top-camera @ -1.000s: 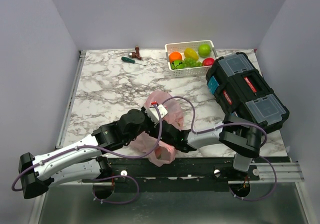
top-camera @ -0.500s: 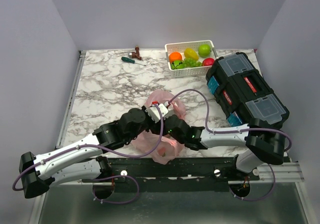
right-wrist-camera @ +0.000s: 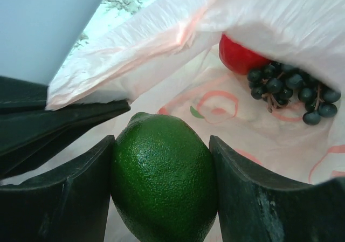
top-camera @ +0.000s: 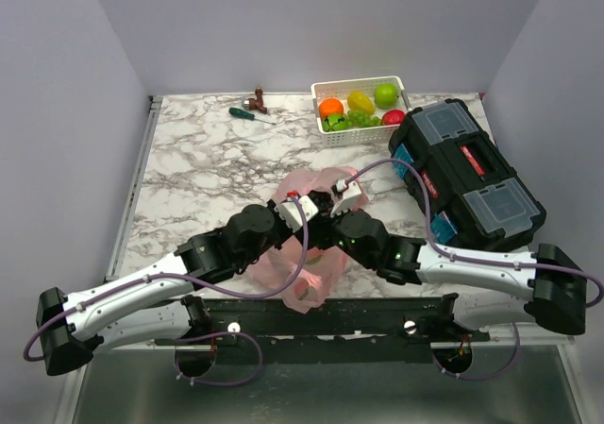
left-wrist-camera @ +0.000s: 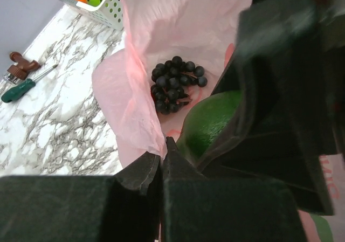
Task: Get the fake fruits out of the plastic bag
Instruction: Take out the fake fruit from the plastic bag.
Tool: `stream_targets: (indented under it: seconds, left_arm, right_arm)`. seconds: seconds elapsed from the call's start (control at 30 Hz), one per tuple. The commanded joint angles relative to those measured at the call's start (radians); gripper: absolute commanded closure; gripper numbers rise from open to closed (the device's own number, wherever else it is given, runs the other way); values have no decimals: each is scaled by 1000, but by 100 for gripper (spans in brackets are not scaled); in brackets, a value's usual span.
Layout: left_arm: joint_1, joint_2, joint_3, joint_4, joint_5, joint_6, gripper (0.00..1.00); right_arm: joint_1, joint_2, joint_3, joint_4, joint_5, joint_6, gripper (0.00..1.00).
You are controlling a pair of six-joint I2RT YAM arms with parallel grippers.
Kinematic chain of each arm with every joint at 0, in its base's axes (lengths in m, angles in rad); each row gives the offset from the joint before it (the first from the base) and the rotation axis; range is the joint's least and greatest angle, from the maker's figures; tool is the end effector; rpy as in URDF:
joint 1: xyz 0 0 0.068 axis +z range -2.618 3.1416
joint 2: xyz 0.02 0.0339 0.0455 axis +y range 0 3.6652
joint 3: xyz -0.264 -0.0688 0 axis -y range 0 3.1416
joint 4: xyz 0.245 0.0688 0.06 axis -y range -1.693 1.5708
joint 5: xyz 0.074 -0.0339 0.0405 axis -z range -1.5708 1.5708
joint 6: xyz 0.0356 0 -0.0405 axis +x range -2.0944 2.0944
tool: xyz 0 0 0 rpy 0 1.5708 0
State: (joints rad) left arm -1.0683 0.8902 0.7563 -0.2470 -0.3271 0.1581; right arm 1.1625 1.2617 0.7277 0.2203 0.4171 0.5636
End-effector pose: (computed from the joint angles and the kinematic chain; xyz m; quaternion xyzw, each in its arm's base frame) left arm 0.1086 -0.1739 0.3054 0.3956 0.7208 -0.1219 0.5560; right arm 0.1254 0.2535 0.2591 -0.1171 0.7921 0.3282 0.5012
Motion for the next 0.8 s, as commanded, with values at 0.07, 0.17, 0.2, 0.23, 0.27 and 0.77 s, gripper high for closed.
stream_targets:
  seconds: [0.07,0.17,0.2,0.23,0.27,0.77]
  left_arm:
    - [-1,-33,21,12,-32,8,100]
    - [-1,-38,17,9,-38,4,100]
    - [0,-37,19,8,-37,4,100]
    - [0,-37,22,5,-36,4,100]
    - [-1,-38,26,3,-37,4,100]
    - [-2,-28,30,3,-54,20,100]
  right_arm:
    - [-3,-137,-16,-173,2,21,82]
    - [-4,-196,10,-264,35,26,85]
    - [-4,-217,22,-290,42,27,85]
    - [-4,-238,32,-311,57,26,85]
    - [-3,-255,44,-334,74,23,85]
    - [-4,-396,157,-561,413,-34,87]
